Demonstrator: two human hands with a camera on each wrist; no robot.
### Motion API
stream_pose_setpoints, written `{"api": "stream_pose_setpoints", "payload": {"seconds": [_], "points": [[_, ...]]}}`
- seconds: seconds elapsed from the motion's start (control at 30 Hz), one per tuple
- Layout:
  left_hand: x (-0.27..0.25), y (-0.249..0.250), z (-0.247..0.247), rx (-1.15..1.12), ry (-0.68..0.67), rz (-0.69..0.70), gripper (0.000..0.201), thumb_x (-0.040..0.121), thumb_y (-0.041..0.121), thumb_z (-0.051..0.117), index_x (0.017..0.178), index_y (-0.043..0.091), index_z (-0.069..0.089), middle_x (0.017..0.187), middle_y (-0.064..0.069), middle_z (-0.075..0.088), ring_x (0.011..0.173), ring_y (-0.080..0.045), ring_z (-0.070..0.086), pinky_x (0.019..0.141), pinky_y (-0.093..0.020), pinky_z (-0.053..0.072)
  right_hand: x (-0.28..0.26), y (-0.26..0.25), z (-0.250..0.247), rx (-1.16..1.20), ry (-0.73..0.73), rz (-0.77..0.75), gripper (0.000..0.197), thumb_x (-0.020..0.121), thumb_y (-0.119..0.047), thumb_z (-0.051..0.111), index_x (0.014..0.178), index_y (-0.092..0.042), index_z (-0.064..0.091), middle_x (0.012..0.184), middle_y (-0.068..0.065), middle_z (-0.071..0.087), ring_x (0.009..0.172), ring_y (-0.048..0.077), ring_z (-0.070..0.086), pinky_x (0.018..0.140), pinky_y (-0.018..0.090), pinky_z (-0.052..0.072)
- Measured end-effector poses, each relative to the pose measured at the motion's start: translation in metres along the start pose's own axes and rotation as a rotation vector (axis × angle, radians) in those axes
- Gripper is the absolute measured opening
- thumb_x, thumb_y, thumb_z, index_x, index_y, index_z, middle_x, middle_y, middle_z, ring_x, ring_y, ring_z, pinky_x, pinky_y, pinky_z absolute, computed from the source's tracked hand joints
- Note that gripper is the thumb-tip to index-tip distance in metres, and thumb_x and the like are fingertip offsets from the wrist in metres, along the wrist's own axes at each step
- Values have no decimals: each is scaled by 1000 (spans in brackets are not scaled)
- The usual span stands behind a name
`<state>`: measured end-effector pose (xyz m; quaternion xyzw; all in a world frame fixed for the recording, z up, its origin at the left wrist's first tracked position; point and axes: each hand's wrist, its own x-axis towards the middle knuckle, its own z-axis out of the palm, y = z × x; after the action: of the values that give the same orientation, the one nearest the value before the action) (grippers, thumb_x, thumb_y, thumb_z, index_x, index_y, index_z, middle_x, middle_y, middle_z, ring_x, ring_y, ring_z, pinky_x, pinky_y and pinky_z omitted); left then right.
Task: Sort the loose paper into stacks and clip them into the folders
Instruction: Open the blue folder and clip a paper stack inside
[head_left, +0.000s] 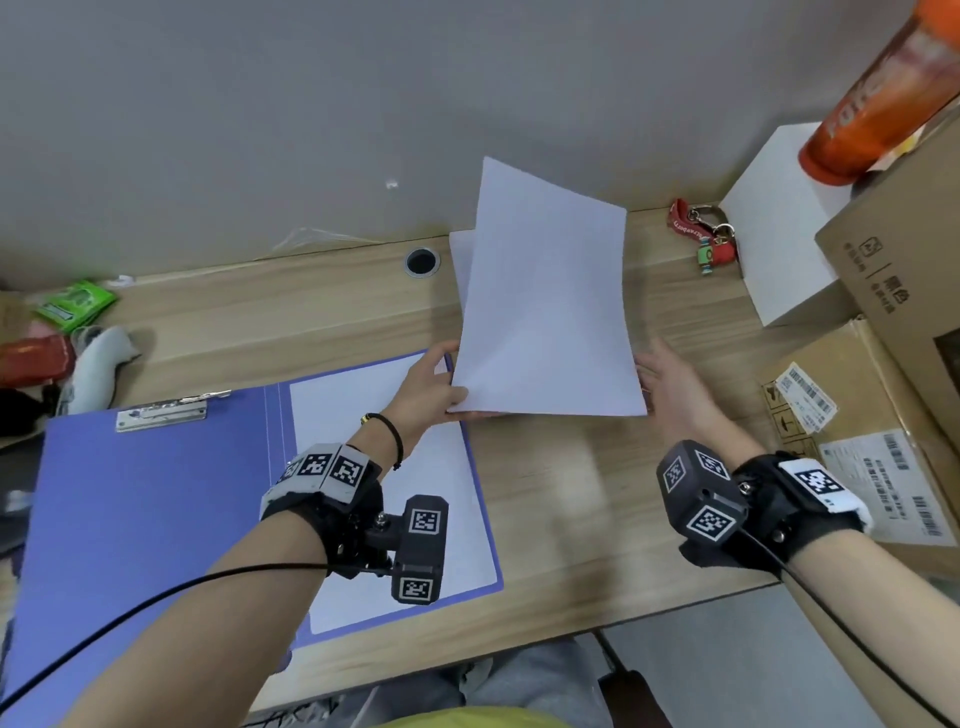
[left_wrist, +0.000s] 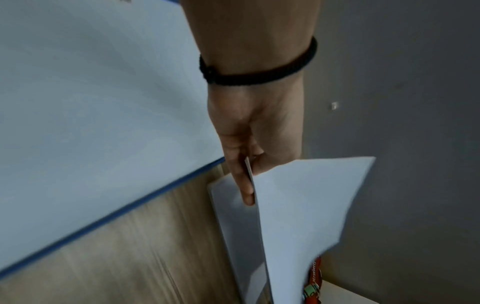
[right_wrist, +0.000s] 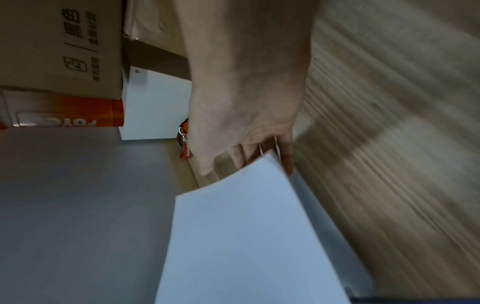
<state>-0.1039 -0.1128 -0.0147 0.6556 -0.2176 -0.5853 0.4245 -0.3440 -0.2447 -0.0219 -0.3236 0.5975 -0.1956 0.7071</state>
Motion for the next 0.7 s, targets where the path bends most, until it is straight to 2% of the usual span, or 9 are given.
{"api": "stream_pose_setpoints", "payload": {"seconds": [0.1,0.17,0.27,0.33,0.4,0.47,0.53,0.67,0.7], "points": [[-24,0,-24,131,-62,50,51,90,-5,47,130,27,43,111,-5,67,92,-16,67,68,-25,58,-17,-3,23,-40,-70,-109,28,98,-23,46,122,-12,56,106,4,66,88,18,68,68,27,52],[-40,-2,-42,188,-63,84,49,91,-3,47,130,27,44,110,2,67,91,-8,66,68,-22,56,-28,-8,40,-55,-87,-193,25,96,-9,47,118,-17,57,104,2,67,87,20,67,66,28,52],[-61,-3,-69,259,1,150,48,90,-2,48,128,28,47,107,7,65,77,3,62,63,-16,48,-51,-17,74,-95,-174,-304,29,97,-7,45,116,-24,58,109,-4,69,94,18,67,72,32,54],[-72,-1,-87,261,61,212,46,89,-2,49,126,26,49,110,8,63,87,3,61,66,-12,47,-66,-20,97,-93,-249,-377,29,98,-7,43,114,-24,60,115,-3,67,100,16,66,83,34,53],[-84,2,-105,237,113,277,41,91,-2,51,125,21,50,112,10,63,97,4,60,73,-11,50,-79,-20,118,-91,-289,-421,28,98,-7,43,114,-22,60,122,1,65,108,20,63,91,38,49],[-96,3,-120,219,147,331,38,93,-2,50,124,20,49,111,12,62,97,7,61,77,-10,49,-89,-17,133,-88,-332,-457,29,98,-7,43,121,-18,58,128,6,62,114,23,60,94,39,47],[-106,-5,-130,217,170,340,36,95,2,49,126,20,48,113,13,61,100,4,61,78,-8,49,-98,-8,142,-102,-352,-466,30,97,-6,44,119,-20,58,126,3,64,112,20,61,91,35,48],[-114,-41,-135,209,140,283,43,95,1,48,135,18,42,127,5,57,118,-11,56,96,-20,48,-102,31,147,-222,-336,-416,32,93,-1,46,108,-23,65,113,-4,70,104,14,63,86,31,45],[-115,-50,-134,208,127,257,44,96,1,46,137,17,40,129,5,56,120,-11,55,96,-17,47,-102,42,145,-270,-326,-396,33,92,-1,47,106,-24,66,112,-5,70,102,12,64,86,30,45]]}}
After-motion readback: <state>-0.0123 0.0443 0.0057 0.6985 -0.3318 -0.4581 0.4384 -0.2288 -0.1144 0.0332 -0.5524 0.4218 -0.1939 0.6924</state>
